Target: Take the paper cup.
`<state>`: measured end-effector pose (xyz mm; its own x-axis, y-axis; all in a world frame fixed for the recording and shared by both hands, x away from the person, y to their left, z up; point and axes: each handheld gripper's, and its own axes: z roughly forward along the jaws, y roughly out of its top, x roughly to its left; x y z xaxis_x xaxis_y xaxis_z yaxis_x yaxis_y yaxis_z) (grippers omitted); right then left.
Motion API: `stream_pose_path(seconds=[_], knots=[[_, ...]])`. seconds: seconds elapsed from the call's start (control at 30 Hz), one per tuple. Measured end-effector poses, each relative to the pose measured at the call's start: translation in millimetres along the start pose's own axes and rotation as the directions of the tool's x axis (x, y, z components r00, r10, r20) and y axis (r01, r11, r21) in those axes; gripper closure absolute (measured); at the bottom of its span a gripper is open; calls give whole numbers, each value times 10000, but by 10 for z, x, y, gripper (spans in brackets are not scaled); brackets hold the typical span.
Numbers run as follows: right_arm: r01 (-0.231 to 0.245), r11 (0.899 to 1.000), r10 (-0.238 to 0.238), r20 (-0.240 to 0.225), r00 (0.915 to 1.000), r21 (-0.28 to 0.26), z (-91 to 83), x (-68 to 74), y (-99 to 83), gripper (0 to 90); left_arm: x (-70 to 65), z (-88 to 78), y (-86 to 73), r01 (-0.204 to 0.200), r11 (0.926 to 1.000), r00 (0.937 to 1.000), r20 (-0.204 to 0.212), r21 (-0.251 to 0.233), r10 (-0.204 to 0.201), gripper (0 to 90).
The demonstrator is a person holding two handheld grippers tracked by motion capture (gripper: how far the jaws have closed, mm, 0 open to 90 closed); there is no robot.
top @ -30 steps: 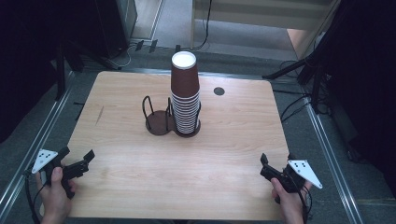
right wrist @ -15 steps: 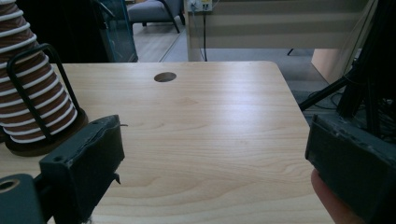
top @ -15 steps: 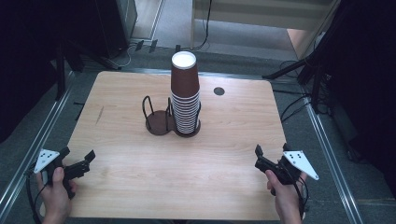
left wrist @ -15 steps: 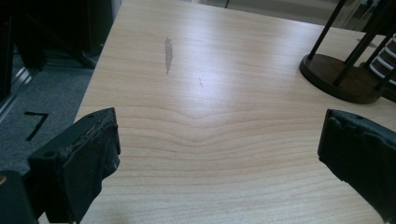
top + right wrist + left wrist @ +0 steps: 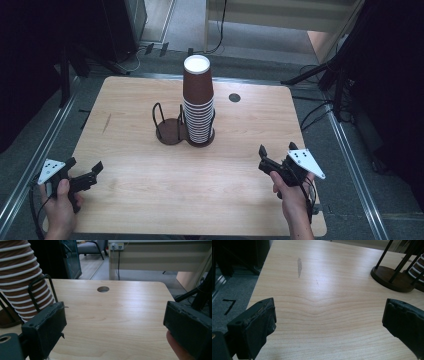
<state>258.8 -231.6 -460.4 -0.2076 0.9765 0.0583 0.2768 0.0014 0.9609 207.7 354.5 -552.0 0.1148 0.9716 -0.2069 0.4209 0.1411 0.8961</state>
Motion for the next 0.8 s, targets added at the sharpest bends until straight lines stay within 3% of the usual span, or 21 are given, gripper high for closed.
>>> stream_pose_path(seconds=[0.33,0.8], knots=[[54,9993,-71,-487,9988,-363,70,219,221,43,-1,12,7,-110,9999,9999,10,92,110,0],[123,9988,-166,-922,9956,-476,224,499,333,42,10,14,8,-8,10000,10000,94,89,7,0]])
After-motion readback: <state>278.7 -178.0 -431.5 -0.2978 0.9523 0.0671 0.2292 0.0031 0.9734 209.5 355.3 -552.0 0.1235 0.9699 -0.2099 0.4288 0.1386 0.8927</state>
